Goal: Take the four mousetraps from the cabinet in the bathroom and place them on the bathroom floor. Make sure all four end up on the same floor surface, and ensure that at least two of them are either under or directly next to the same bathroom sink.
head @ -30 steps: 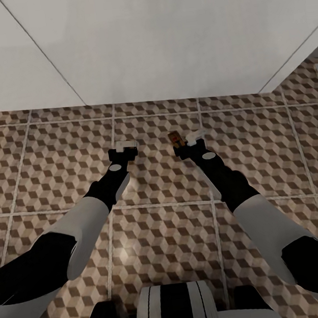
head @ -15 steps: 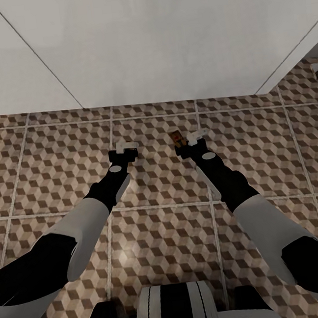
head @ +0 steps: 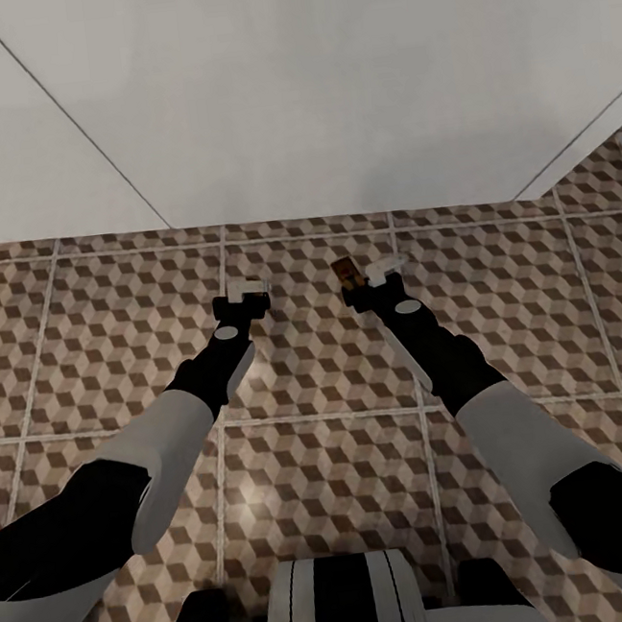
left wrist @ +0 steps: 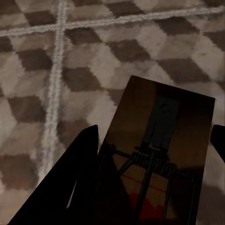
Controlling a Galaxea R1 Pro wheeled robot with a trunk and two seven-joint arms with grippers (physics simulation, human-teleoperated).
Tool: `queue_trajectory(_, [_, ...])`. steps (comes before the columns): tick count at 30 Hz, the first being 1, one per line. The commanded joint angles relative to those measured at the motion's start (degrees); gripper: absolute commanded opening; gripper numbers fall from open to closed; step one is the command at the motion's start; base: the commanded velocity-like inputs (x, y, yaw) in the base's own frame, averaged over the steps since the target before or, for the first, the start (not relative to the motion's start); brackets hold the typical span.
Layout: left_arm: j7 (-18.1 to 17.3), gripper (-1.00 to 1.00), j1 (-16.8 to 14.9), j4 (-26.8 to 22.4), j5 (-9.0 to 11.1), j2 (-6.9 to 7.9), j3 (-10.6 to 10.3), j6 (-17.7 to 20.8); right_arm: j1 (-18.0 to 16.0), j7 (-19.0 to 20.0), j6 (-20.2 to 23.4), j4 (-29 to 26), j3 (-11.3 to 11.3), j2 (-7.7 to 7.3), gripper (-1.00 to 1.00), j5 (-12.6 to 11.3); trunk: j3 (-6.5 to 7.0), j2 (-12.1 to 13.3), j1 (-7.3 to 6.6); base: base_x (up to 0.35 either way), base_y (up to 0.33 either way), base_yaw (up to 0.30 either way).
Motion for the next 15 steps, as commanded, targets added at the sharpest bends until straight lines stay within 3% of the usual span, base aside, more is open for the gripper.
queue_trajectory(1, [0.51,-1.0,0.0,0.08,0.08,0.04,-0.45,-0.14,-0.03,-0.74,-0.37,0.06,0.22,-0.03,-1.0,-0.53,-0.03,-0.01,0.0,0.046,0.025,0.0])
queue_trajectory(15, [0.51,-1.0,0.91,0.09,0.02,0.02,-0.45,-0.14,-0.03,-1.69,-5.53,5.11,0.22,0.03,-1.0,-0.48,-0.03,-0.01,0.0,0.008,0.004,0.0])
